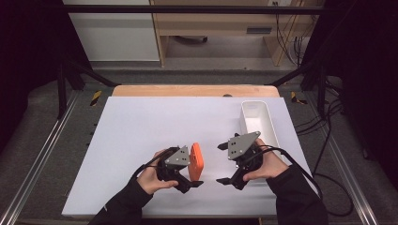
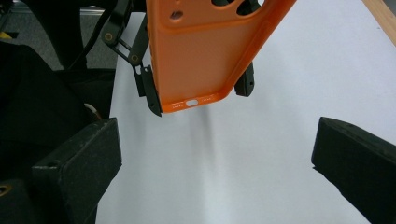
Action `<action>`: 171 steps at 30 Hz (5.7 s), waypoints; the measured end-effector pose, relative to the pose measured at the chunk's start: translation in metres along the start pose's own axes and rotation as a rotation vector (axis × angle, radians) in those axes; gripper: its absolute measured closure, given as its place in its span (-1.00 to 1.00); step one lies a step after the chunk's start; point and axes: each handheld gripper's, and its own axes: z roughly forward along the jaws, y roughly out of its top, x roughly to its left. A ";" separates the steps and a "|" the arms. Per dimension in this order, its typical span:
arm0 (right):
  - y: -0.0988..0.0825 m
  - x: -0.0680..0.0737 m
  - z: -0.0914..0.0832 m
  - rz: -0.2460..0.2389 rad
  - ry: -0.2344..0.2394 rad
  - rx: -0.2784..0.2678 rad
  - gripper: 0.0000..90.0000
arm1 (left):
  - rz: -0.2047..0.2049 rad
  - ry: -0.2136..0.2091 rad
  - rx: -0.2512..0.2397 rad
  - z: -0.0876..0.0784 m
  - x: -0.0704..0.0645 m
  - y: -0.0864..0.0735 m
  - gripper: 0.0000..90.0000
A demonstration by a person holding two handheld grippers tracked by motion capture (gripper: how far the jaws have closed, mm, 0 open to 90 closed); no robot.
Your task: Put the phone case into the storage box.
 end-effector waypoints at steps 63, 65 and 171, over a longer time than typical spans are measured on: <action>0.001 0.007 0.011 0.022 0.076 -0.144 -0.90 | 0.121 -0.119 -0.108 0.031 -0.013 0.015 -0.65; 0.000 0.007 0.011 0.022 0.080 -0.144 -0.89 | 0.124 -0.122 -0.103 0.032 -0.014 0.015 -0.65; -0.002 -0.019 -0.073 0.227 -0.246 -0.265 -0.65 | -0.202 0.300 -0.271 -0.094 0.027 -0.088 -0.99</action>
